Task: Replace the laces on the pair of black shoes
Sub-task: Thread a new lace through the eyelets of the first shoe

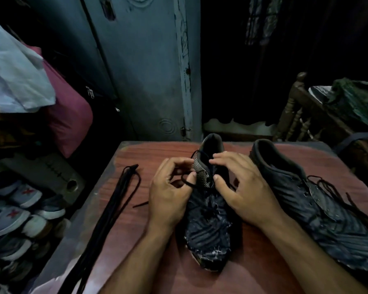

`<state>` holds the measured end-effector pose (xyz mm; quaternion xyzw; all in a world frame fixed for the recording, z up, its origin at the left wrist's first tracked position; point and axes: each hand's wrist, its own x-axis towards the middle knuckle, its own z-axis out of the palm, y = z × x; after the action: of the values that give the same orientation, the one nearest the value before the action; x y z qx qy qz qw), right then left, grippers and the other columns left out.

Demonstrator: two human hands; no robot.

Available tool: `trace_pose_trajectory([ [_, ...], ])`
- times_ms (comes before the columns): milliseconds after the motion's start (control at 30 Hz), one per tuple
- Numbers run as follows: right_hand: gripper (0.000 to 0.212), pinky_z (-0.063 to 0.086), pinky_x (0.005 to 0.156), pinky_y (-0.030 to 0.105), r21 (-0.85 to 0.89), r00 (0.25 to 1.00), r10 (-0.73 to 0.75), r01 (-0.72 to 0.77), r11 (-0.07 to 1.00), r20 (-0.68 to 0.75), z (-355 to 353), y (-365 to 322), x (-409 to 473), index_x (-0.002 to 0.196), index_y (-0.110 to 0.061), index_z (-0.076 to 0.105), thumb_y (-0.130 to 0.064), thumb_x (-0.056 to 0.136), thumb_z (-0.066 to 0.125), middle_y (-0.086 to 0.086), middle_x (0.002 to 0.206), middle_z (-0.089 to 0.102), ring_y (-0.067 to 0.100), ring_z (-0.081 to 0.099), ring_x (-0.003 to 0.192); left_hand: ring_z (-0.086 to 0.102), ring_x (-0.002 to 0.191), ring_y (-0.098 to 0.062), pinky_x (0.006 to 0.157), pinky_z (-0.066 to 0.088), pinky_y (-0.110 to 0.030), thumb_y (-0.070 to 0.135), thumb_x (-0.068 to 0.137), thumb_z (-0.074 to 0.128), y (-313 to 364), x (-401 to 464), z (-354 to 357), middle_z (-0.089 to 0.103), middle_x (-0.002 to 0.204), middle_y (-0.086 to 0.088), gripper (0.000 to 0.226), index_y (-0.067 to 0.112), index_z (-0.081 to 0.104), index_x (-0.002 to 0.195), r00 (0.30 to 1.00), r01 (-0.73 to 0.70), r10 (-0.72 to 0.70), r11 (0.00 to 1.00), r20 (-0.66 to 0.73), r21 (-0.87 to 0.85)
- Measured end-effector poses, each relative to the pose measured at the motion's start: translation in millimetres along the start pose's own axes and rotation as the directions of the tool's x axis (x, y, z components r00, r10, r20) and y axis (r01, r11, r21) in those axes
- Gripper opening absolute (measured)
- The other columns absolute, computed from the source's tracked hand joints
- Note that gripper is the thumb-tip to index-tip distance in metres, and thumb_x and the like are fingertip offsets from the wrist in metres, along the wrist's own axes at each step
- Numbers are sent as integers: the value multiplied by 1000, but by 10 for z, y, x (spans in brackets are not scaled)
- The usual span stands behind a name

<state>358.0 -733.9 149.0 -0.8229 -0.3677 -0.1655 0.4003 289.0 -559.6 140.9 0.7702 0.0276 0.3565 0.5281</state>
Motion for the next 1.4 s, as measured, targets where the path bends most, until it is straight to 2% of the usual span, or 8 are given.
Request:
trace_pose_trajectory([
  [100, 39, 33, 118, 35, 8, 998, 21, -21, 1000, 59, 50, 33, -20, 124, -24, 68, -42, 96, 48, -12, 132, 62, 7, 43, 139, 69, 95, -21, 83, 58, -37, 2, 86, 74, 5, -18, 16, 68, 101, 3, 36, 33, 68, 101, 1000, 13, -12, 999, 22, -45],
  [300, 30, 40, 110, 47, 3, 998, 52, -52, 999, 23, 56, 31, -11, 117, -24, 69, -37, 99, 48, -13, 121, 62, 10, 47, 136, 68, 91, -18, 81, 57, -35, 11, 82, 73, 29, -32, 43, 67, 101, 2, 35, 37, 67, 105, 996, 72, -65, 989, 59, -130],
  [433, 33, 39, 108, 44, -42, 997, 60, -58, 997, 41, 66, -2, -13, 115, -27, 67, -42, 97, 44, -16, 117, 59, 7, 45, 134, 67, 91, -16, 81, 55, -31, 4, 85, 78, 36, -22, 44, 67, 100, 3, 38, 37, 68, 103, 998, 59, -55, 991, 36, -118],
  [700, 24, 44, 99, 50, 34, 996, 86, -85, 996, -13, 59, 31, 15, 110, -28, 71, -29, 98, 50, -14, 108, 60, 9, 50, 123, 66, 90, -19, 81, 56, -34, -1, 85, 77, 7, -10, 33, 65, 99, 8, 42, 37, 69, 101, 999, 52, -52, 996, 9, -73],
  [967, 24, 45, 97, 47, 26, 996, 90, -89, 996, -18, 61, 29, 10, 110, -30, 71, -27, 96, 51, -11, 105, 59, 10, 49, 120, 66, 88, -15, 76, 53, -24, 2, 84, 78, 26, -11, 38, 66, 99, 5, 39, 36, 69, 100, 998, 63, -61, 993, 29, -97],
  [1100, 24, 45, 99, 46, 44, 996, 90, -89, 995, -28, 58, 27, 12, 108, -29, 72, -27, 95, 53, -12, 103, 60, 10, 50, 121, 69, 89, -21, 78, 57, -31, 1, 83, 78, 7, -11, 67, 67, 100, -1, 40, 36, 69, 100, 994, 88, -80, 991, 73, -101],
  [1267, 22, 47, 96, 43, 24, 995, 88, -87, 996, -43, 50, -6, 15, 103, -31, 72, -34, 92, 53, -14, 100, 60, 10, 51, 116, 70, 91, -19, 78, 55, -24, -1, 82, 80, 25, -15, 77, 68, 100, 2, 42, 36, 69, 99, 993, 78, -70, 993, 96, -84],
  [1400, 24, 48, 93, 46, 13, 994, 89, -88, 996, -56, 46, -56, 25, 97, -30, 72, -40, 87, 53, -18, 97, 61, 12, 53, 111, 70, 91, -19, 78, 55, -24, -2, 81, 80, 27, -21, 81, 68, 101, 3, 42, 34, 70, 100, 992, 75, -66, 994, 106, -77],
])
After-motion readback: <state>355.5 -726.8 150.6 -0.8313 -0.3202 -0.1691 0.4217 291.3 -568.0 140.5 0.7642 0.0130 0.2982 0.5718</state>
